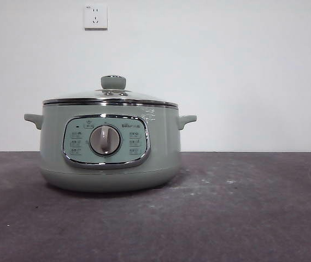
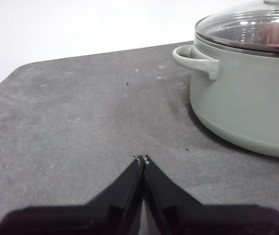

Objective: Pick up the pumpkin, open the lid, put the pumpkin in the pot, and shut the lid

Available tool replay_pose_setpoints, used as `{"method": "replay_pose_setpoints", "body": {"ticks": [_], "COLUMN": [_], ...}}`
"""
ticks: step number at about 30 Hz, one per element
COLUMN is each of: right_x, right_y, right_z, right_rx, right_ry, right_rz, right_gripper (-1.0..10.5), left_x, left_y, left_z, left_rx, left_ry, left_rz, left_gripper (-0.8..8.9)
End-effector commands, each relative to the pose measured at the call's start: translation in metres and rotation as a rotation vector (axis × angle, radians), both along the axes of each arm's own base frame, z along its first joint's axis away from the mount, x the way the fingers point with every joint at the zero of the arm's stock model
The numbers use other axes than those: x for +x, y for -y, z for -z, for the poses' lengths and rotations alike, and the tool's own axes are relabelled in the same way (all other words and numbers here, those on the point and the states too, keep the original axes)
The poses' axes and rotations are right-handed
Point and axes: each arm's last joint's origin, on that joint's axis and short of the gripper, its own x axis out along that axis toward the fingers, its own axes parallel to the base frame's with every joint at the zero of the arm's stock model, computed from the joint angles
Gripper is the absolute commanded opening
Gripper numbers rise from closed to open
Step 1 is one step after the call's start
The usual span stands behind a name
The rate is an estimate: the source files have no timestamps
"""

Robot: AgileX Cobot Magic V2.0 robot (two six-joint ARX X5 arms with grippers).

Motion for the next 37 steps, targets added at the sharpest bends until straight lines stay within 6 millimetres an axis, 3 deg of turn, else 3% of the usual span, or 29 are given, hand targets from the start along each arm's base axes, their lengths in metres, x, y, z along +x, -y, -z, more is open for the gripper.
{"method": "replay_pose_setpoints", "body": {"ticks": [1, 5, 10, 23, 27, 32, 37], "right_x": [-0.018, -0.046, -0.056, -0.041, -0.04, -0.04, -0.04], "right_y": [0.018, 0.047, 0.062, 0.068, 0.069, 0.072, 0.072], "right_z": [-0.005, 0.024, 0.081, 0.229, 0.266, 0.298, 0.309], "right_rx": [0.096, 0.188, 0.204, 0.214, 0.221, 0.241, 0.238], "right_ry": [0.12, 0.309, 0.509, 0.65, 0.665, 0.638, 0.621], "right_rz": [0.029, 0.135, 0.266, 0.34, 0.394, 0.485, 0.486], "right_gripper": [0.0, 0.0, 0.0, 0.0, 0.0, 0.0, 0.0], "left_x": [0.0, 0.0, 0.0, 0.0, 0.0, 0.0, 0.0], "left_y": [0.0, 0.0, 0.0, 0.0, 0.0, 0.0, 0.0], "left_z": [0.004, 0.004, 0.004, 0.004, 0.004, 0.004, 0.004], "left_rx": [-0.011, -0.011, -0.011, -0.011, -0.011, -0.011, -0.011], "left_ry": [-0.019, -0.019, -0.019, -0.019, -0.019, -0.019, -0.019], "left_rz": [-0.003, -0.003, -0.003, -0.003, -0.003, -0.003, -0.003], "left_gripper": [-0.04, -0.04, -0.04, -0.04, -0.04, -0.04, -0.04]}}
